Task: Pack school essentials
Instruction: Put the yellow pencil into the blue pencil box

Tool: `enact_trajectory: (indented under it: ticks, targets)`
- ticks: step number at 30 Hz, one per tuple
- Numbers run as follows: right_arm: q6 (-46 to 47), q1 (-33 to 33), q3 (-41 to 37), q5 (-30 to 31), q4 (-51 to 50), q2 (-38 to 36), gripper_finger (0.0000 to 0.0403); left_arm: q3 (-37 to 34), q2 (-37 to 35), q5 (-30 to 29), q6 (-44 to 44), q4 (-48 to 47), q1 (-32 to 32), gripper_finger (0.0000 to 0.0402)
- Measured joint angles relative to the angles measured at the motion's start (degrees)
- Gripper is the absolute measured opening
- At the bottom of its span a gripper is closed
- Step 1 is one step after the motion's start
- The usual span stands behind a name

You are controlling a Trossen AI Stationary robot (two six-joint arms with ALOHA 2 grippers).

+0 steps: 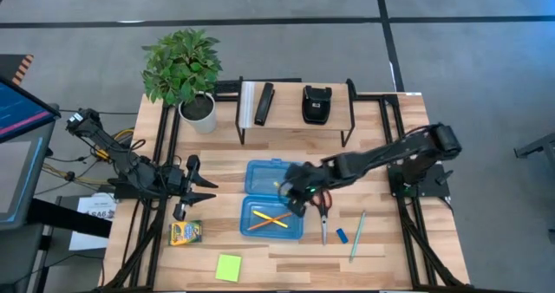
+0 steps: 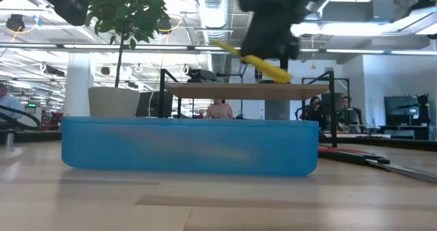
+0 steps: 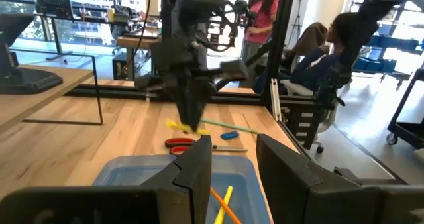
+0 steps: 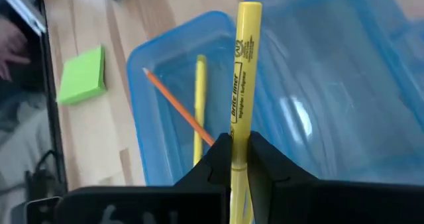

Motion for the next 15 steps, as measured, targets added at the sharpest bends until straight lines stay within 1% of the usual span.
enact_trajectory:
  ticks: [8,11,15]
  targets:
    - [-8.97,1.48,13.93,-0.44,-10.25,13.93,0.0042,0.0,0.01,0.0,-0.67,0.0,-0.01,0.0107]
    - [-12.42,1.77,17.85,-0.5,-14.1,18.0,0.0042,0.0,0.01,0.0,-0.67,0.0,-0.01,0.0107]
    - [-15.55,2.39,21.57,-0.53,-16.4,22.17,0.0046,0.0,-0.01,0.0,-0.65,-0.09,-0.02,0.0107]
